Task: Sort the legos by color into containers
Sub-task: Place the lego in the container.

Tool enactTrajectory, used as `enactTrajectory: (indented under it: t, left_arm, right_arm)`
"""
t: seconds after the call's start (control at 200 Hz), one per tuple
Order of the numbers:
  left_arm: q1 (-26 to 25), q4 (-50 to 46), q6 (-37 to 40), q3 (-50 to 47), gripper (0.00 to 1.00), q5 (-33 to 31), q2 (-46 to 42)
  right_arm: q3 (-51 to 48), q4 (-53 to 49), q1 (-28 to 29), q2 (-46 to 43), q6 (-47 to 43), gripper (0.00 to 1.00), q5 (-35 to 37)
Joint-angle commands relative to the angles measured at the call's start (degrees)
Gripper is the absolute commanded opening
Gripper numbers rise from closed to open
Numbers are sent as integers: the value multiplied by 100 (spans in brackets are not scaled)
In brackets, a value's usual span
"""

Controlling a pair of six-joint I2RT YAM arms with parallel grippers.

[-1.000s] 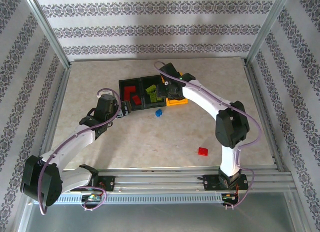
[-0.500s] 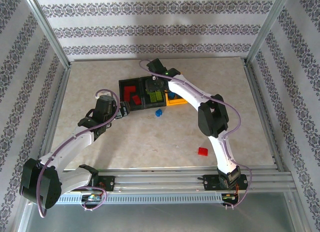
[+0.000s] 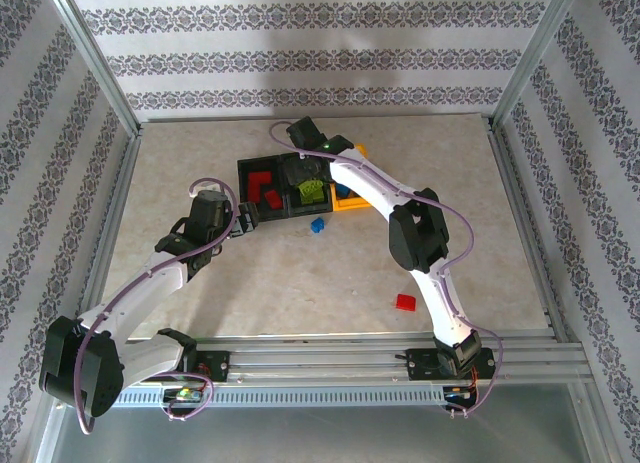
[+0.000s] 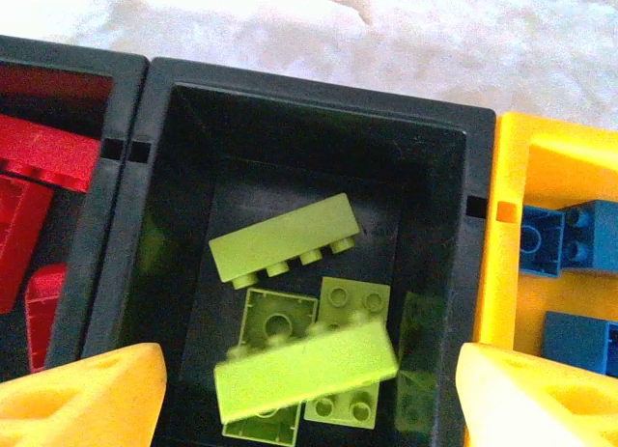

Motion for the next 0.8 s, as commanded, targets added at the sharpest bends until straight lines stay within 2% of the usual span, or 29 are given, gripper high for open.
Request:
enactTrajectory:
  t: [0.0, 0.11, 0.18, 0.46, 0.795]
  left_arm:
    - [115, -172, -6, -78, 100, -23, -75]
    - [121, -172, -15, -78, 100, -21, -97]
    - [123, -172, -15, -79, 100, -30, -113]
    - [150, -182, -15, -68, 100, -4, -152]
    - [202, -75, -6, -53, 100, 128, -120]
  right_arm:
    - [159, -135, 50, 6, -150, 80, 201]
    - [24, -122, 124, -232, -160, 86, 358]
    - [-122, -92, 188, -450, -143, 98, 480]
    - [-1440, -76, 382, -1741, 451, 98, 737]
    - [-4457, -541, 396, -4062, 2187, 98, 740]
